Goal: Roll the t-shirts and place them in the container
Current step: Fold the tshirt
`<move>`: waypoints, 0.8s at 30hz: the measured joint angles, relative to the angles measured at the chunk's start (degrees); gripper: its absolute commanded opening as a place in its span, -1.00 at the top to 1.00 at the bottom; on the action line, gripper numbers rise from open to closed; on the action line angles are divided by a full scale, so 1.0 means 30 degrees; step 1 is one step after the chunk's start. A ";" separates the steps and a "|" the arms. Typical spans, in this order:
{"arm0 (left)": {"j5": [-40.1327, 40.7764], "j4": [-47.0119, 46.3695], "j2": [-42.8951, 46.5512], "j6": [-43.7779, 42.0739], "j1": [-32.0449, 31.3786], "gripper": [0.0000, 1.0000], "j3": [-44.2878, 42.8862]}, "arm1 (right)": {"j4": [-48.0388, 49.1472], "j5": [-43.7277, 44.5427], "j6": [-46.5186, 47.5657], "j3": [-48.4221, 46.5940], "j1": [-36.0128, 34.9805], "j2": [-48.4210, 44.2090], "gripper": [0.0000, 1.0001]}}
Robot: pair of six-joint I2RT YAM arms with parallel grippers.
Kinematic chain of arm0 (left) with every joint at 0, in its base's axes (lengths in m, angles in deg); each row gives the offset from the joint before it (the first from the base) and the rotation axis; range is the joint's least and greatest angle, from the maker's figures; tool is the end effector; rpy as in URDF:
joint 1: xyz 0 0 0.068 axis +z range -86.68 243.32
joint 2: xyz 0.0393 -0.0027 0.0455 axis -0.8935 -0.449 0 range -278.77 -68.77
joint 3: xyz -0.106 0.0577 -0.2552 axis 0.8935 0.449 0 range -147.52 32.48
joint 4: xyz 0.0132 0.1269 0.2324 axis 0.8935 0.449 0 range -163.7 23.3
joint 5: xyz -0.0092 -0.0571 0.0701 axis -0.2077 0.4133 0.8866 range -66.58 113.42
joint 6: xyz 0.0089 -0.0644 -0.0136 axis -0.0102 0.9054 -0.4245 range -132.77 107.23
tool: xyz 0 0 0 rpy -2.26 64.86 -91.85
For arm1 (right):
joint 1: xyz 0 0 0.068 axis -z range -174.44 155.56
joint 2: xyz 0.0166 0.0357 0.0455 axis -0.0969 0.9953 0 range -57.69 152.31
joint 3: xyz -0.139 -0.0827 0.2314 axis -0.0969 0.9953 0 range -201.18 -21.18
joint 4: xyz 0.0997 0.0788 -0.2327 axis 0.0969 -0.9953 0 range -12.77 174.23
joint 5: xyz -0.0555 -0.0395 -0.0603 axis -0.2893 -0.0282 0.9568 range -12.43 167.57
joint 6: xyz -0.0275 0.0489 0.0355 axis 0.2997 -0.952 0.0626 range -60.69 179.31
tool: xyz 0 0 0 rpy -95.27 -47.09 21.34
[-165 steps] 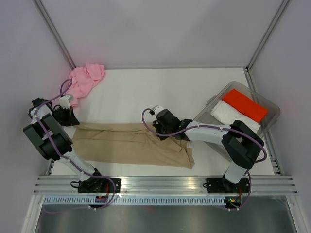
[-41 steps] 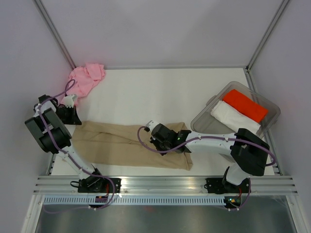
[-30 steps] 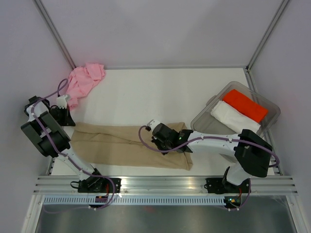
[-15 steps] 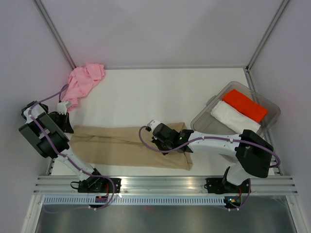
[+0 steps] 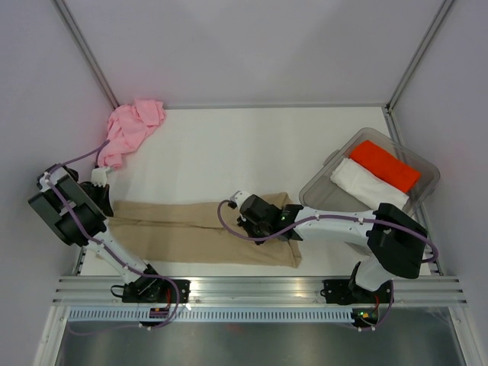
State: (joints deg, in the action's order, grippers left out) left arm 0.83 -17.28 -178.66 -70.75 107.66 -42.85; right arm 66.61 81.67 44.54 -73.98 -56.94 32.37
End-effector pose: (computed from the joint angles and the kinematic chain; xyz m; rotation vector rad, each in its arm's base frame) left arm 0.2645 0.2302 0.1567 0.3302 2.8021 -0.3721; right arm 0.1546 0.2886 0.1808 -1.0190 2.3759 0.4383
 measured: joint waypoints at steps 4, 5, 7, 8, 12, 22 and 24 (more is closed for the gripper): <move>0.0015 -0.0401 0.0036 -0.0211 -0.0007 0.33 0.0240 | 0.0175 -0.0393 0.0022 0.0000 0.0000 0.0211 0.14; 0.0015 -0.0466 0.0073 -0.0262 -0.0015 0.30 0.0328 | 0.0168 -0.0495 0.0015 0.0000 0.0000 0.0255 0.08; 0.0015 -0.0605 0.0313 -0.0350 -0.0007 0.26 0.0641 | 0.0182 -0.0656 -0.0029 0.0000 0.0000 0.0262 0.05; 0.0007 -0.0612 0.0503 -0.0372 0.0000 0.24 0.0758 | 0.0226 -0.0743 -0.0095 0.0000 0.0000 0.0226 0.04; -0.0153 -0.0583 0.1435 -0.0437 0.0022 0.19 0.0867 | 0.0277 -0.1035 -0.0532 0.0000 -0.0058 -0.0466 0.04; -0.1559 -0.0248 0.6113 -0.0699 -0.1464 0.10 0.2943 | -0.0138 0.0102 -0.4357 0.0612 0.0131 -0.4539 0.24; -0.1785 -0.0138 0.7140 -0.0699 -0.2659 0.08 0.3708 | -0.0568 0.0736 -0.5486 0.1319 0.0838 -0.5435 0.26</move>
State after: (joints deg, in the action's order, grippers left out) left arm -4.53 -17.69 -157.24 -72.85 99.68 -31.72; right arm 64.90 83.88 28.08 -70.02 -54.42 16.07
